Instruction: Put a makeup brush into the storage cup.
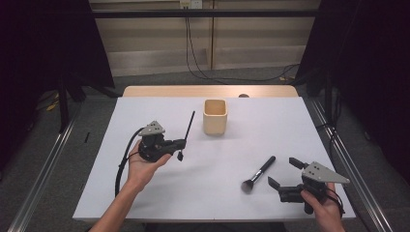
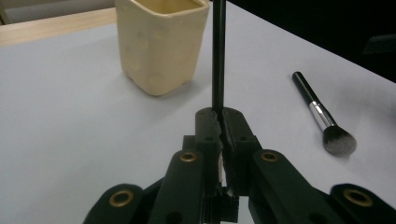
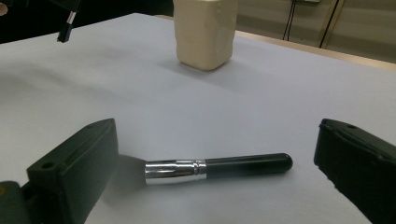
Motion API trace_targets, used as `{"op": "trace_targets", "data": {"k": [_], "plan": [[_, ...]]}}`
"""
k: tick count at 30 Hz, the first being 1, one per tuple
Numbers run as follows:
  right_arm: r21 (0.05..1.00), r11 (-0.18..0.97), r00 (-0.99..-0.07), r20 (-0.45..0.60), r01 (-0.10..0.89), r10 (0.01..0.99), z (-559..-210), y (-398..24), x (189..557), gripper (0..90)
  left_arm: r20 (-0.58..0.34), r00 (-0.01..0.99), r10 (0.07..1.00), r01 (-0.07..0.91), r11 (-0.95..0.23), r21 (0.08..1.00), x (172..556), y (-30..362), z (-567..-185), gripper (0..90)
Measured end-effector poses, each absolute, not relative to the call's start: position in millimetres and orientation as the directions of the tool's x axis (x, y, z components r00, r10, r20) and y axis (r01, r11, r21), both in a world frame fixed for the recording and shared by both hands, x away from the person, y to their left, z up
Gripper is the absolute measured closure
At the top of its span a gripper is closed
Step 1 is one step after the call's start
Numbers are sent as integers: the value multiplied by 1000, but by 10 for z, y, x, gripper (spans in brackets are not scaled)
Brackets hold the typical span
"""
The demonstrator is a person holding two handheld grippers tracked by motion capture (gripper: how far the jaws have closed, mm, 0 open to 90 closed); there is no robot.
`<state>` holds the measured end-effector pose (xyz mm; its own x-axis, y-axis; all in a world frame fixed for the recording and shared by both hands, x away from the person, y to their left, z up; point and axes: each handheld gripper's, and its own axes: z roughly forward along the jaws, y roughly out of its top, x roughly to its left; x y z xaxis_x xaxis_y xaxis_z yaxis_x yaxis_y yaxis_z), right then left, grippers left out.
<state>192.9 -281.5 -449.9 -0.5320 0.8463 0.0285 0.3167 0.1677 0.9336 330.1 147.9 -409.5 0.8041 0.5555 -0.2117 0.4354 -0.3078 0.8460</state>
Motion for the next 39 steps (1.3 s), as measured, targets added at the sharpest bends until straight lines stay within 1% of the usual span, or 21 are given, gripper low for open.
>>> {"op": "trace_targets", "data": {"k": [12,16,21,29,30,39], "plan": [[933,169,-532,27,316,846,-4500,-2815,1934,0,-216,830,514,422,-326,846,3261,1373,-4076,861],[934,166,-531,29,315,847,-4499,-2817,1934,0,-199,850,487,399,-350,848,3215,1322,-4067,861],[936,163,-532,30,312,846,-4496,-2816,1930,0,-212,865,455,399,-365,841,3165,1228,-4067,861],[936,167,-534,26,309,845,-4494,-2816,1927,0,-210,878,430,390,-388,835,3114,1134,-4077,862],[937,166,-533,26,308,845,-4493,-2817,1926,0,-218,884,414,389,-392,834,3095,1109,-4071,862],[938,161,-531,29,308,847,-4486,-2823,1927,0,-238,897,373,391,-415,822,3050,1020,-4053,862]]}}
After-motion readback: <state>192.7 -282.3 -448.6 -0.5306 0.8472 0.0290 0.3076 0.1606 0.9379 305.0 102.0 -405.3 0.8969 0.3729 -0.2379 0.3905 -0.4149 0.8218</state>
